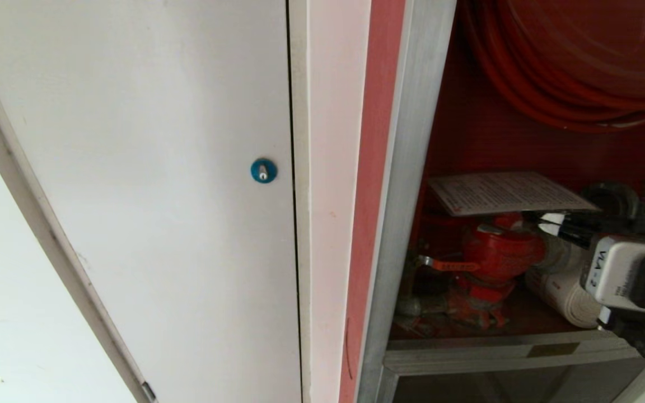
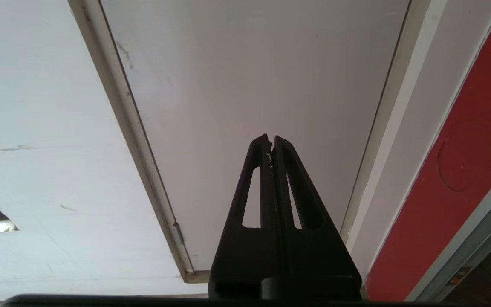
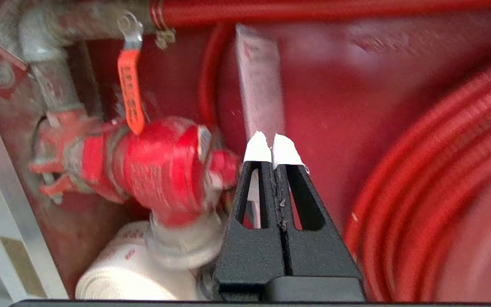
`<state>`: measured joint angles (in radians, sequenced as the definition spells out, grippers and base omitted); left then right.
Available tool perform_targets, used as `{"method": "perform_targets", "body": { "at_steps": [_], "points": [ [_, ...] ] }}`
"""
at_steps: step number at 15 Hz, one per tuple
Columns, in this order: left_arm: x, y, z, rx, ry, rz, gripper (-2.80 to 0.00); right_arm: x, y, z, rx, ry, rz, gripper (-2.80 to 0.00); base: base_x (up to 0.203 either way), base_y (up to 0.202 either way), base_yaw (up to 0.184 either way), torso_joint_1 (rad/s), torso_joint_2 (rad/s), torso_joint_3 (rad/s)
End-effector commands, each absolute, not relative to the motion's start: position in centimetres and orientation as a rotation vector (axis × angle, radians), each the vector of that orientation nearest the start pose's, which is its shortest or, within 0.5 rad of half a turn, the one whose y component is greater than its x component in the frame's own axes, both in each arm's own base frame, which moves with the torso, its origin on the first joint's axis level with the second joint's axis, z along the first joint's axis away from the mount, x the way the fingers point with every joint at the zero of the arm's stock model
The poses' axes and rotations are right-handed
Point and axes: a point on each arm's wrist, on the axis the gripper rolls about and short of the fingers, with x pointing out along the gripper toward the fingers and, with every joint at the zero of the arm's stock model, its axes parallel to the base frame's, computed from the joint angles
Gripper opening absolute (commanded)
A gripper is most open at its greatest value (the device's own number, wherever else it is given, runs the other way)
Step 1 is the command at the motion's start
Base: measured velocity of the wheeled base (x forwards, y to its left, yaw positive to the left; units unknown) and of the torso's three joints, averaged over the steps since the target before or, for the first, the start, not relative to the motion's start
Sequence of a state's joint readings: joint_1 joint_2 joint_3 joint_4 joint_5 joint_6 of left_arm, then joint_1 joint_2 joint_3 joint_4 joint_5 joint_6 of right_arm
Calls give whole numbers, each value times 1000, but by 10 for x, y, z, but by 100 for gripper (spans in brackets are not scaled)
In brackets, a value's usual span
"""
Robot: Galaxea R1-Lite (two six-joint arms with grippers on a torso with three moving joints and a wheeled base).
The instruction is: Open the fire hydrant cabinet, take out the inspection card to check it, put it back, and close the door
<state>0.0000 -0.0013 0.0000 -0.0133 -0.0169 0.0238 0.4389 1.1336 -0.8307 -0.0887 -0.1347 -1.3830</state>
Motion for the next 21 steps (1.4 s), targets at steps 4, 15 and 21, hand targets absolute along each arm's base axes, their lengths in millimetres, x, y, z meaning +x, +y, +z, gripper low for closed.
{"method": "perform_targets", "body": {
  "at_steps": [4,15,21],
  "points": [
    [-22,0,75,24,-9,-17,-280,175,81,257,-1472,27,410,-280,0,0,0,0,0,0],
    [-22,0,75,23,-9,-17,-280,212,111,242,-1532,43,287,0,0,0,0,0,0,0],
    [-22,0,75,24,-9,-17,-280,245,121,234,-1539,86,259,0,0,0,0,0,0,0]
  ]
}}
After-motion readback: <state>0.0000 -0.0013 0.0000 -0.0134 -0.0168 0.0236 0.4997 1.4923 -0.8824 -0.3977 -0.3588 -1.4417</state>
